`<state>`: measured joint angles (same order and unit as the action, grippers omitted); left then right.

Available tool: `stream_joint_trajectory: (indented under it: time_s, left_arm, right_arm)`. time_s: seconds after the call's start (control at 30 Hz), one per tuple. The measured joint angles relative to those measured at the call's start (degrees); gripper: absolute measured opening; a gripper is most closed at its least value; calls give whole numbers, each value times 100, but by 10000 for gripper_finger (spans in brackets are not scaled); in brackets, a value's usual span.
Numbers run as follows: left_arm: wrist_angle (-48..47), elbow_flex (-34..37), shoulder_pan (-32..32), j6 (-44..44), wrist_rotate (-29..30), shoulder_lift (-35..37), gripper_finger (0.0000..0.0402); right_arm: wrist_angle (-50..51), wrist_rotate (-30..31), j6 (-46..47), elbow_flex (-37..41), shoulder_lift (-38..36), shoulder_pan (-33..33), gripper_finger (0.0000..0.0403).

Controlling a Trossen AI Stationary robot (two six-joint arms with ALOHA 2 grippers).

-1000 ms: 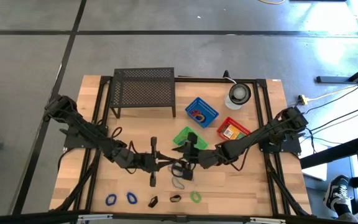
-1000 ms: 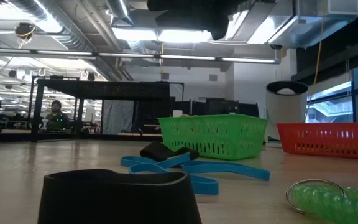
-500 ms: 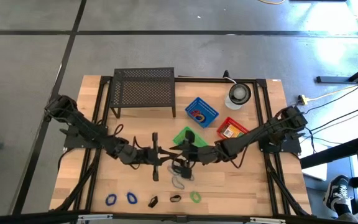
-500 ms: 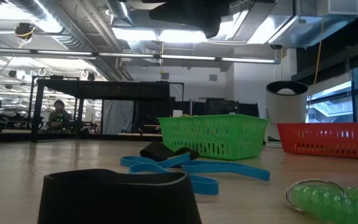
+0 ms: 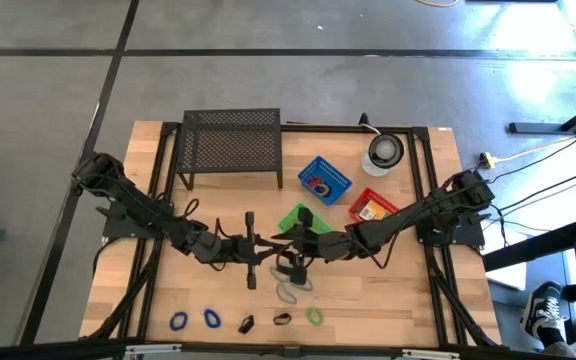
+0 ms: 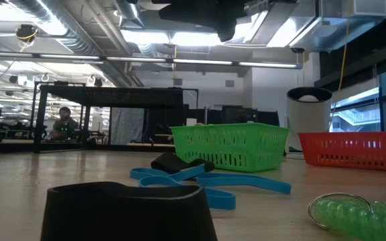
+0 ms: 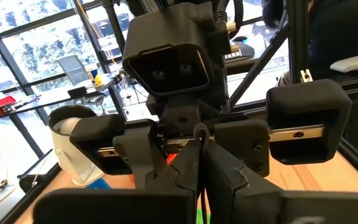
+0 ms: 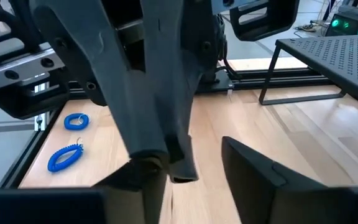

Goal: Pick & Place Office Desk Supplies
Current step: Put the black rubber band into the green basket

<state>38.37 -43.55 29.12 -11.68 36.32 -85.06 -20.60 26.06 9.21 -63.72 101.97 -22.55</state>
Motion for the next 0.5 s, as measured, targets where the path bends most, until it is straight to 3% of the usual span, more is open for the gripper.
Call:
stream_joint_trajectory:
  time_s: [0.3, 0.5]
  left_arm:
    - [-4, 0, 0, -2, 15, 0, 11]
    - [-1, 0, 2, -2, 334, 0, 15]
  right_arm:
    - [0, -19, 17, 0, 0, 0, 14]
    - [4, -17, 43, 0, 0, 0, 14]
